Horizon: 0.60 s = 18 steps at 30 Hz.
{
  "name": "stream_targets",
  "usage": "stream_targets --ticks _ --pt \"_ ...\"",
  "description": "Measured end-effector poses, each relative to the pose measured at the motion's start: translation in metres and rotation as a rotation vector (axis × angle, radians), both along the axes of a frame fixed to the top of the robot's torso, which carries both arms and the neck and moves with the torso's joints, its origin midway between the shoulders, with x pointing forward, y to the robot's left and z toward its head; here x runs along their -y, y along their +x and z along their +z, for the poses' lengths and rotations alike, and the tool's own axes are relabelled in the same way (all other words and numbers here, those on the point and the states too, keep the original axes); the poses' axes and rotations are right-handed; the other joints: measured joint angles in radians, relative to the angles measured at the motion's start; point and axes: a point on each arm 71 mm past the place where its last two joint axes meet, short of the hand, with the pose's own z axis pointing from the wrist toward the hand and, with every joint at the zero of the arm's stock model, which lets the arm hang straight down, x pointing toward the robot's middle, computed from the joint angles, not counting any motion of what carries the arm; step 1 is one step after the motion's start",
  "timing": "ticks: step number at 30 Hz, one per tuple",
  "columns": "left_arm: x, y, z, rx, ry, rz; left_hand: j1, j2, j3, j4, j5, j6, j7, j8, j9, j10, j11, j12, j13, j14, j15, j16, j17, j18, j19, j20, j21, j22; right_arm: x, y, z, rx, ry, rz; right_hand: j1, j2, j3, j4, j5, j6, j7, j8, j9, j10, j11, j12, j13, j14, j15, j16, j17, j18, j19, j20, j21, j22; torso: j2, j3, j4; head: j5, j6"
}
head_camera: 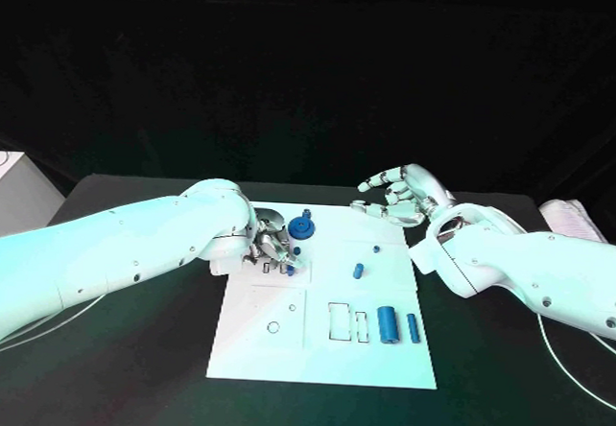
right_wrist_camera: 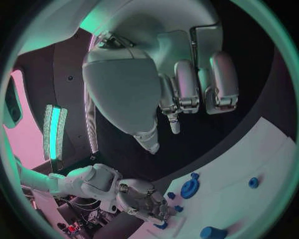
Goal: Assemble the parts on the task board
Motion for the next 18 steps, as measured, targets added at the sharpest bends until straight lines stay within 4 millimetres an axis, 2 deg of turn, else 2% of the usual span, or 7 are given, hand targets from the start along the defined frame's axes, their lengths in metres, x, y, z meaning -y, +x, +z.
stream_targets --ticks 5,8,11,13,14,16,18 --pt "0.0 0.0 0.0001 0.0 -0.001 0.0 0.022 -0.013 0.066 -0.003 0.0 0.0 0.0 0.0 0.011 -0.002 -0.002 0.0 -0.004 0.0 0.0 0.004 0.0 0.0 0.0 0.0 0.0 0.001 0.0003 0.0002 0.0 0.002 0.0 -0.002 0.0 0.0 0.0 0.0 0.002 0.0 0.0 0.0 0.0 0.0 0.0 0.0 0.0 0.0 0.0 0.0 0.0 0.0 0.0 0.0 0.0 0.0 0.0 0.0006 -0.0006 0.002 -0.002" --pt "0.0002 0.0 0.0005 -0.001 -0.004 0.001 0.043 -0.032 0.145 -0.009 -0.001 -0.004 -0.003 -0.001 0.017 -0.004 -0.003 0.0 -0.01 0.0 0.0 0.004 0.0 0.0 0.0 0.0 0.004 0.002 0.0005 0.0005 0.0 0.002 0.0 -0.004 0.0 0.0 0.0 0.0 0.006 0.0 0.0 0.0 0.0 0.0 0.0 0.0 0.0 0.0 0.0 0.0 0.0 0.0 0.0 0.0 0.0 0.0 0.0 0.0005 -0.0006 0.002 -0.002" --pt "0.0002 -0.0002 0.0003 -0.004 -0.007 0.003 0.063 -0.052 0.257 -0.035 -0.006 -0.006 -0.002 -0.01 0.023 -0.005 -0.002 0.0 -0.016 0.004 -0.004 0.004 0.0 0.0 -0.004 -0.004 0.004 0.003 0.0008 0.0007 0.0 0.003 -0.001 -0.005 0.0 0.0 0.0 0.0 0.006 0.0 0.0 0.0 0.0 0.0 0.0 0.0 0.0 0.0 0.0 0.0 0.0 0.0 0.0 0.0 0.0 0.0 0.001 0.0005 -0.0009 0.003 -0.003" --pt "-0.0002 -0.0002 0.0002 -0.006 -0.01 0.005 0.07 -0.059 0.271 -0.026 0.002 -0.008 0.0 -0.01 0.023 -0.005 -0.002 0.0 -0.018 0.004 -0.004 0.004 0.0 0.0 -0.004 -0.004 0.004 0.003 0.0009 0.0008 -0.0001 0.003 -0.001 -0.005 0.0 0.0 0.0 0.0 0.006 0.0 0.0 0.0 0.0 0.0 0.0 0.0 0.0 0.0 0.0 0.0 0.0 0.0 0.0 0.0 0.0 0.0 0.001 0.0005 -0.0011 0.003 -0.004" --pt "-0.0005 -0.0002 0.0001 -0.006 -0.011 0.006 0.076 -0.066 0.276 -0.02 0.063 -0.009 -0.001 -0.008 0.023 -0.003 -0.004 0.0 -0.022 0.003 -0.004 0.009 0.0 0.0 -0.004 -0.004 0.009 0.004 0.001 0.0009 -0.0002 0.003 -0.001 -0.006 0.0 0.0 0.0 0.0 0.006 0.0 0.0 0.004 0.0 0.0 0.0 0.0 0.0 0.0 0.0 0.0 0.0 0.0 0.0 0.0 0.0 0.0 0.001 0.0006 -0.0011 0.003 -0.005" --pt "-0.0015 -0.0001 -0.0001 -0.008 -0.013 0.01 0.068 -0.074 0.28 -0.017 0.11 -0.017 -0.002 0.006 0.023 -0.001 -0.006 0.0 -0.025 0.004 -0.004 0.01 0.0 0.0 -0.004 -0.004 0.011 0.006 0.0012 0.001 -0.0002 0.003 -0.001 -0.006 0.0 0.0 0.0 0.0 0.006 0.0 0.0 0.004 0.0 0.0 0.0 0.0 0.0 0.0 0.0 0.0 0.0 0.0 0.0 0.0 0.0 0.001 0.001 0.0006 -0.0011 0.003 -0.006" --pt "-0.0027 0.0002 -0.0001 -0.008 -0.017 0.016 0.051 -0.08 0.28 -0.016 0.14 -0.018 0.0 0.025 0.023 0.002 -0.004 0.0 -0.026 0.004 -0.003 0.014 0.0 0.0 -0.004 -0.004 0.017 0.012 0.0013 0.0011 -0.0003 0.002 -0.002 -0.007 0.0 0.0 0.0 0.0 0.006 0.0 0.0 0.004 0.0 0.0 0.0 0.0 0.0 0.0 0.0 0.0 0.0 0.0 0.0 0.0 0.0 0.001 0.001 0.0005 -0.0011 0.002 -0.006"
